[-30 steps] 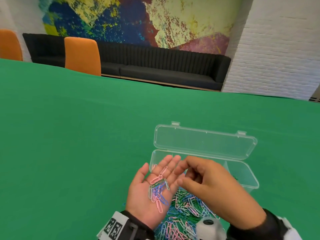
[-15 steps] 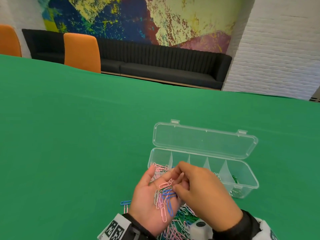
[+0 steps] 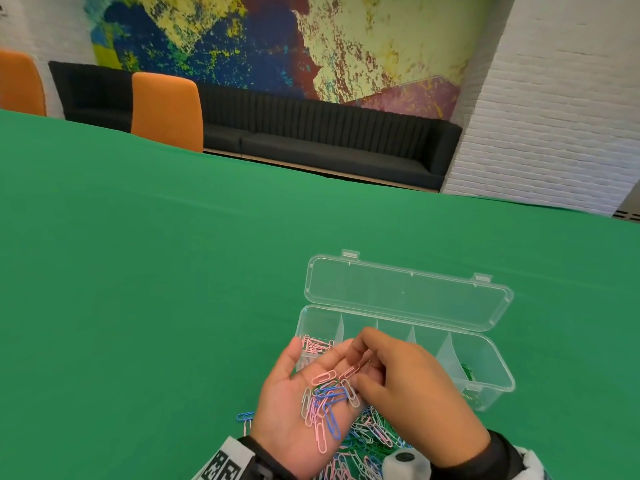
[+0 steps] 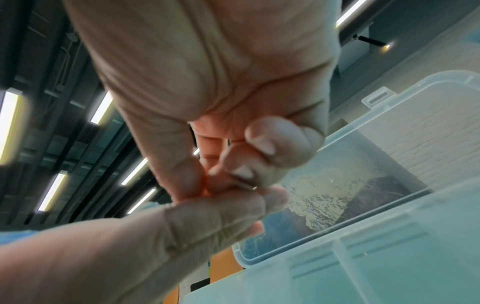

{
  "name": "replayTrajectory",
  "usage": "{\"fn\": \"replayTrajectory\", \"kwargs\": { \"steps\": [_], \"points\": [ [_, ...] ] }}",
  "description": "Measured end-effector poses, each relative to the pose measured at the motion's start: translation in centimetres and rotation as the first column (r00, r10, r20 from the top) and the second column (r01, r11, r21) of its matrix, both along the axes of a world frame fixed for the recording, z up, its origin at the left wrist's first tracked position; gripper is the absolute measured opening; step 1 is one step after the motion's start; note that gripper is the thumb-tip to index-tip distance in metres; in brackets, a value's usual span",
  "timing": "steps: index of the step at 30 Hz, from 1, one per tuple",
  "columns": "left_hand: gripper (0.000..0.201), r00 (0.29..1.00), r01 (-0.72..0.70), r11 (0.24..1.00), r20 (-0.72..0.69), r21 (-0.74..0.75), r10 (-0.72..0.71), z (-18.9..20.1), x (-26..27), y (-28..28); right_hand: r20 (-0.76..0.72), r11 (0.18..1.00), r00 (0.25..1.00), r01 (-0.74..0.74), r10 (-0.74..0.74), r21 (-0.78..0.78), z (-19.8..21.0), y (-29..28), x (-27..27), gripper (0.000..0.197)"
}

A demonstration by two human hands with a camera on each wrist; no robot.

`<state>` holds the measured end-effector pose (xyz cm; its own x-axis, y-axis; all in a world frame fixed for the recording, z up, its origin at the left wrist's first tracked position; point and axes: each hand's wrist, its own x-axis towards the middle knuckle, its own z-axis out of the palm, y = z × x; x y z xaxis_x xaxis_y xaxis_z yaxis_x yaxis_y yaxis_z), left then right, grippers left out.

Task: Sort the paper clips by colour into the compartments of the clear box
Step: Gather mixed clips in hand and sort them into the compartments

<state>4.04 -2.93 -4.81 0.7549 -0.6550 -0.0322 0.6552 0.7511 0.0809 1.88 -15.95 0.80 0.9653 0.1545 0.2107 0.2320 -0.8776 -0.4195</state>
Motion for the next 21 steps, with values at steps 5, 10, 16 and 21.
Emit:
{"fn": "replayTrajectory", "kwargs": {
  "steps": [5, 10, 16, 21],
  "points": [
    [0.072, 0.998, -0.046, 0.996, -0.032, 0.077, 0.049, 0.3, 0.4, 0.2, -0.008, 1.000, 1.000, 0.013, -0.013, -0.025, -0.3, 0.2, 0.1, 0.013],
    [0.067, 0.988, -0.121, 0.990, 0.106, 0.074, 0.113, -0.4, 1.6, 1.8, -0.059, 0.993, 0.998, 0.040, -0.034, 0.113, 0.1, -0.4, 0.4, 0.020],
    [0.056, 0.944, -0.326, 0.944, -0.025, 0.046, 0.328, -0.1, 3.4, 3.6, -0.027, 0.951, 0.997, 0.077, -0.072, 0.299, 1.3, 0.2, 3.2, 0.021],
    [0.063, 0.944, -0.325, 0.941, -0.025, 0.098, 0.329, 0.5, 3.6, 4.0, 0.007, 0.942, 0.999, 0.036, -0.041, 0.333, 1.2, 1.2, 3.7, 0.007]
  ]
}}
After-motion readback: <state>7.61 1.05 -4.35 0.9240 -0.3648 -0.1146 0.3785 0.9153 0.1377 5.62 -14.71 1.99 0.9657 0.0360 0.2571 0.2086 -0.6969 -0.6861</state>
